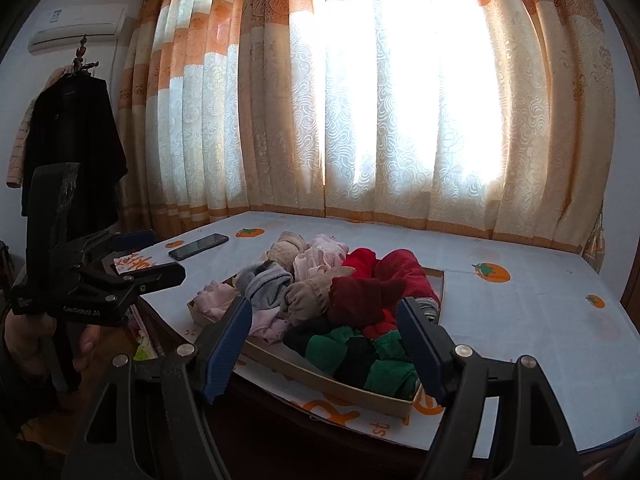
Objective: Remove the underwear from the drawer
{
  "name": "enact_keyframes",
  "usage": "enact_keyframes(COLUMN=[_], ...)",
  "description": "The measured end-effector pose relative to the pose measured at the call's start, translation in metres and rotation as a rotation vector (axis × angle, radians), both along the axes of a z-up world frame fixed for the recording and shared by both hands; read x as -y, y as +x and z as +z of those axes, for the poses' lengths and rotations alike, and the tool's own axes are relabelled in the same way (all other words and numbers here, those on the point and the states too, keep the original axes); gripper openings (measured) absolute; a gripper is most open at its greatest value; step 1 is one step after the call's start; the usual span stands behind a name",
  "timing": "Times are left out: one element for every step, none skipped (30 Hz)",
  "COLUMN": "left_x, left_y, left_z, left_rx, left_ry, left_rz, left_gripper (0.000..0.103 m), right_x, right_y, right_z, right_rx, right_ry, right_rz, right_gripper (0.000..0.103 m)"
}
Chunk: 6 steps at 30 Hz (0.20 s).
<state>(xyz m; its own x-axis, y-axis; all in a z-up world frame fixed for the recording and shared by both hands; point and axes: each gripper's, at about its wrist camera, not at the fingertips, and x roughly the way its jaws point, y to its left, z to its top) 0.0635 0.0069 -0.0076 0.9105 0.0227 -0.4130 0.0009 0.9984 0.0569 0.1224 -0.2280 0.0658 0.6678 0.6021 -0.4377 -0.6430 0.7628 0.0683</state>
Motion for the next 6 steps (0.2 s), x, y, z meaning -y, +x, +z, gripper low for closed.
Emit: enact_keyframes(left_x=[-0.0003, 0.0003, 0.0014, 0.0021, 0.0026, 0.003], left_y=[-0.0005, -0.001, -0.001, -0.0013, -0.0014, -0.0015], left_z=[-0.0004, -0.0007, -0.0008, -0.001, -0.0013, -0.0014], left_rx=[0.001, 0.003, 0.003, 0.002, 0.002, 0.003], left_ry=[-0.001, 0.001, 0.003, 0.006, 0.008, 0.008], left_rz=[-0.004, -0.006, -0.007, -0.009, -0.011, -0.01], left_gripper=[0.103, 0.103, 0.103, 0.103, 0.103, 0.103], right_x=[-0.0002, -0.0004, -0.0004, -0.0004, -0.0003, -0.0001], right_y=[-0.0003, -0.0006, -0.0003, -0.0006, -0.0006, -0.0011], right_z=[-0.0006, -0.0013, -0.0017, -0.002, -0.0023, -0.0023], right_rx=[-0.002, -0.002, -0.002, -0.003, -0.005, -0.005], right_ry=[-0.001, -0.003, -0.004, -0.005, -0.005, -0.005], right_rz=[0.001, 0.002, 0.002, 0.002, 0.002, 0.001], right_gripper=[0.076, 0.076, 0.077, 0.077, 0.077, 0.077])
